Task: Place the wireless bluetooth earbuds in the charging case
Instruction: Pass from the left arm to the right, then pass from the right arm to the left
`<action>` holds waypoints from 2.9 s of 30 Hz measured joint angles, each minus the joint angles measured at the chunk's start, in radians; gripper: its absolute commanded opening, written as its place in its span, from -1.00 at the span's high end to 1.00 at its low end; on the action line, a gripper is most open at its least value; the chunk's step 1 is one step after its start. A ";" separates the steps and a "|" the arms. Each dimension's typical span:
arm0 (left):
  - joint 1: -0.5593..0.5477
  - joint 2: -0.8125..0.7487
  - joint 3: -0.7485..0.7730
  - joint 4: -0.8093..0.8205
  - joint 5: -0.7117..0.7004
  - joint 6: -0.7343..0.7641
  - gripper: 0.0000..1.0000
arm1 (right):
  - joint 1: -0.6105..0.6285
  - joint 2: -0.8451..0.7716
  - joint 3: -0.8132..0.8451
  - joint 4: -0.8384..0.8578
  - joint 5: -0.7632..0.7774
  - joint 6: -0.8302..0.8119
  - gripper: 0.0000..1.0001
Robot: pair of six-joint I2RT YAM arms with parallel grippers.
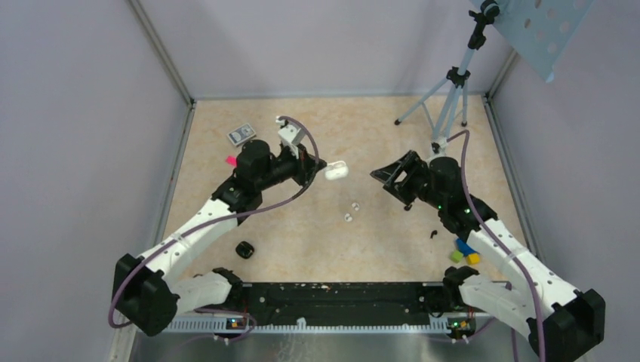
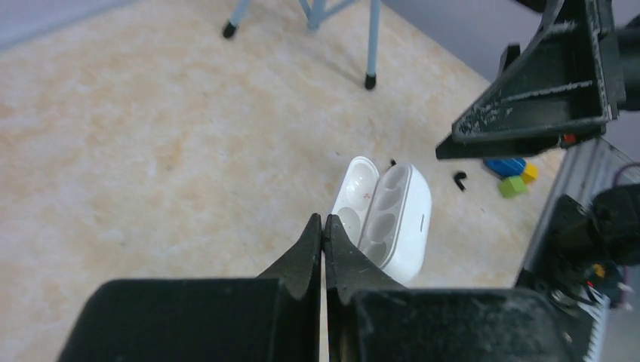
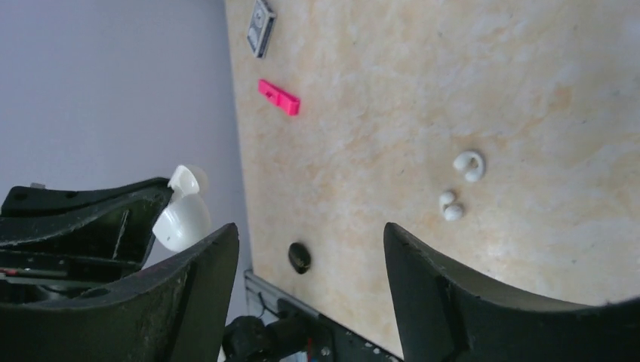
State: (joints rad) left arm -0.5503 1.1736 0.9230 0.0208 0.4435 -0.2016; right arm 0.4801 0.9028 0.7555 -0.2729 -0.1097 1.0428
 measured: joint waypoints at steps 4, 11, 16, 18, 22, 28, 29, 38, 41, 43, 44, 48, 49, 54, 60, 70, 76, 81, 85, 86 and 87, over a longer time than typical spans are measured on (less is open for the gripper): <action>-0.025 -0.071 -0.144 0.211 -0.101 0.027 1.00 | 0.004 -0.014 -0.083 0.119 -0.045 0.145 -0.46; -0.111 -0.087 -0.243 0.389 -0.316 0.212 1.00 | 0.012 -0.005 -0.080 0.244 -0.075 0.261 -0.48; -0.164 -0.087 -0.241 0.440 -0.465 0.326 1.00 | 0.071 0.054 -0.080 0.343 -0.068 0.325 -0.48; -0.178 -0.087 -0.241 0.453 -0.502 0.359 1.00 | 0.088 0.089 -0.069 0.354 -0.068 0.339 -0.48; -0.202 -0.087 -0.241 0.472 -0.568 0.412 1.00 | 0.104 0.178 -0.015 0.356 -0.068 0.351 -0.49; -0.246 -0.087 -0.241 0.494 -0.624 0.475 1.00 | 0.122 0.241 0.053 0.359 -0.060 0.370 -0.50; -0.251 -0.087 -0.241 0.496 -0.629 0.484 1.00 | 0.124 0.252 0.066 0.360 -0.058 0.374 -0.50; -0.277 -0.087 -0.241 0.496 -0.663 0.515 1.00 | 0.129 0.340 0.098 0.399 -0.071 0.407 -0.49; -0.283 -0.087 -0.241 0.496 -0.671 0.519 1.00 | 0.135 0.359 0.098 0.408 -0.078 0.414 -0.44; -0.286 -0.087 -0.241 0.496 -0.674 0.519 1.00 | 0.141 0.367 0.098 0.415 -0.082 0.420 -0.38; -0.288 -0.087 -0.241 0.496 -0.675 0.520 1.00 | 0.143 0.370 0.098 0.422 -0.085 0.422 -0.36; -0.294 -0.087 -0.241 0.496 -0.678 0.522 1.00 | 0.151 0.394 0.100 0.457 -0.103 0.436 -0.13; -0.296 -0.087 -0.241 0.496 -0.679 0.524 1.00 | 0.153 0.402 0.105 0.462 -0.106 0.438 -0.11; -0.303 -0.087 -0.241 0.496 -0.677 0.534 1.00 | 0.162 0.415 0.116 0.505 -0.117 0.453 0.29; -0.305 -0.090 -0.241 0.501 -0.698 0.546 1.00 | 0.166 0.428 0.116 0.544 -0.121 0.463 0.54; -0.309 -0.089 -0.179 0.404 -0.757 0.467 -0.48 | 0.168 0.441 0.116 0.586 -0.130 0.415 1.00; -0.307 -0.072 0.054 0.130 -0.831 0.271 -0.98 | 0.138 0.475 0.094 0.673 -0.203 0.290 1.00; -0.307 -0.151 0.104 -0.089 -0.799 0.111 -0.97 | 0.082 0.475 0.069 0.679 -0.300 0.169 1.00; -0.295 -0.174 0.160 -0.270 -0.770 0.019 -0.97 | 0.023 0.449 0.069 0.618 -0.401 0.020 1.00; -0.291 -0.165 0.187 -0.313 -0.766 0.004 -0.97 | 0.010 0.437 0.068 0.605 -0.433 -0.013 1.00; -0.288 -0.153 0.217 -0.355 -0.764 -0.016 -0.97 | -0.002 0.424 0.063 0.600 -0.465 -0.042 1.00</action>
State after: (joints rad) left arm -0.8383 1.0210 1.1404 -0.3340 -0.3210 -0.2173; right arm 0.4786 1.3266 0.8188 0.3271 -0.5747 1.0008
